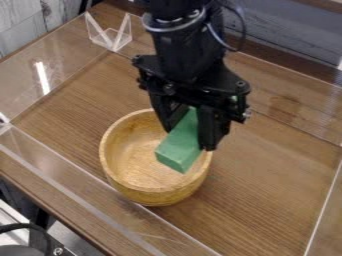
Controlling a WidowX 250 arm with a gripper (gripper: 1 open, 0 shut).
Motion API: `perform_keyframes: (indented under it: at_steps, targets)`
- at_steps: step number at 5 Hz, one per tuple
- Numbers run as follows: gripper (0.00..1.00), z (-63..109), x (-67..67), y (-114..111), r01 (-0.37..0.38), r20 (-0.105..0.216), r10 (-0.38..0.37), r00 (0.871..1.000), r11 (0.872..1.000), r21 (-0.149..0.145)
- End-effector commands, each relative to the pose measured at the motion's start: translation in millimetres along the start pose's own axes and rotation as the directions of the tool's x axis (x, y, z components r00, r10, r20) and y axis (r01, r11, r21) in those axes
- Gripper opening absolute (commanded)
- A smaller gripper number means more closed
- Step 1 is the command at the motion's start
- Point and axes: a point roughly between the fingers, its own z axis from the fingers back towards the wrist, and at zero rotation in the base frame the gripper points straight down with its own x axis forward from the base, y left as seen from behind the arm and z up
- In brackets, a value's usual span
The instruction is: Put the green block in the brown bowl
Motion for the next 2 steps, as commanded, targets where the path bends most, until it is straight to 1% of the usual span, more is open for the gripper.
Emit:
perform_keyframes:
  at_steps: [1, 2]
  targets:
    - [0.00, 5.2, 3.8, 2.9, -0.006, 0.036, 0.006, 0.999, 1.000, -0.007]
    - [0.00, 3.5, 3.1, 5.7, -0.014, 0.034, 0.014, 0.999, 1.000, -0.008]
